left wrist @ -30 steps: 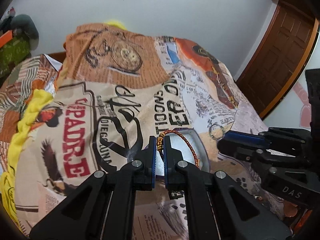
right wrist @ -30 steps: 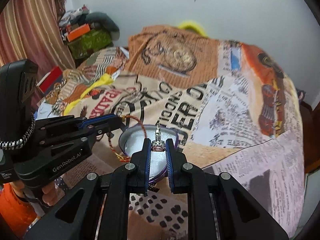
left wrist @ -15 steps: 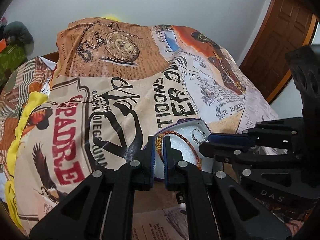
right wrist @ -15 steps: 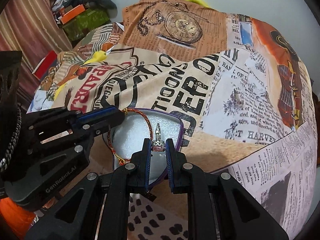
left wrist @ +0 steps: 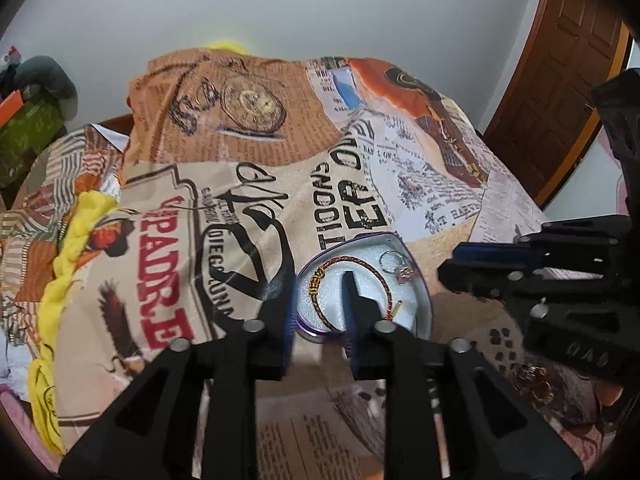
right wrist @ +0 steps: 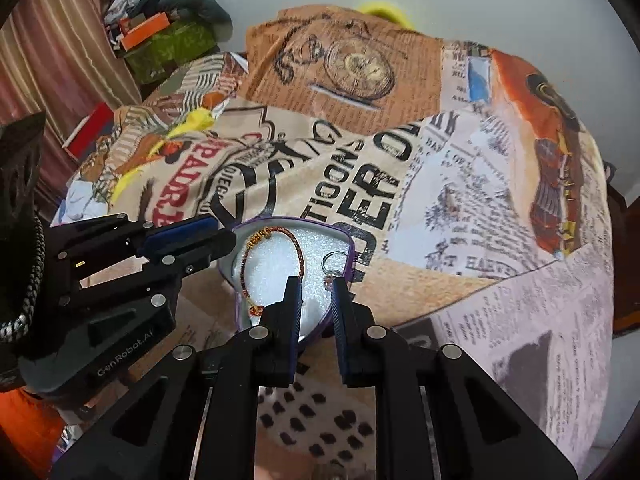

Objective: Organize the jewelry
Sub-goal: 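Open the left gripper over the tin while the right gripper releases the charm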

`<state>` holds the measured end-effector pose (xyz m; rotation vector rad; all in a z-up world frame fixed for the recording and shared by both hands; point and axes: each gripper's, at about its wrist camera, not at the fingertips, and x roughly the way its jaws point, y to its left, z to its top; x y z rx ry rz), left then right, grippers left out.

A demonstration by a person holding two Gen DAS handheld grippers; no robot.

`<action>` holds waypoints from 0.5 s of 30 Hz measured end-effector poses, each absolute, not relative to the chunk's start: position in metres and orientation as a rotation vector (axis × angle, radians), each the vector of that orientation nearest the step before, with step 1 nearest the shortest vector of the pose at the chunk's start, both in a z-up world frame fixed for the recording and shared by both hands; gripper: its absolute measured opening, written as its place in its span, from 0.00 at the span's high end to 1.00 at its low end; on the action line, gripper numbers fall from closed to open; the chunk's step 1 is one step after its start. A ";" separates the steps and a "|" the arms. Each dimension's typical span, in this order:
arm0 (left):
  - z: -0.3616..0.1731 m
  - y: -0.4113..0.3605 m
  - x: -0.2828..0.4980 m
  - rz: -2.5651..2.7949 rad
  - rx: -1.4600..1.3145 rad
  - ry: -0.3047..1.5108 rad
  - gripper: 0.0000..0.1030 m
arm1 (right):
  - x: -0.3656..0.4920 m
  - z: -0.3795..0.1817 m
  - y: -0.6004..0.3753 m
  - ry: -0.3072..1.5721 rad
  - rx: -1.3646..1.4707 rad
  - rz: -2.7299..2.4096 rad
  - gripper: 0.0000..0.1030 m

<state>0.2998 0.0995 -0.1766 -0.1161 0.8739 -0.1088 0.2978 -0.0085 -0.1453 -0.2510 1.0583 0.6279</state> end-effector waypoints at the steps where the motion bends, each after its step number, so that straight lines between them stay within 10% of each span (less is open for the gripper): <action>1: -0.172 0.099 0.295 -0.105 -0.111 0.864 0.71 | 0.295 -0.140 -0.012 1.050 -0.243 0.627 0.86; 15: -0.115 0.073 0.214 -0.075 -0.009 0.738 0.50 | 0.240 -0.084 -0.047 0.885 -0.196 0.581 0.70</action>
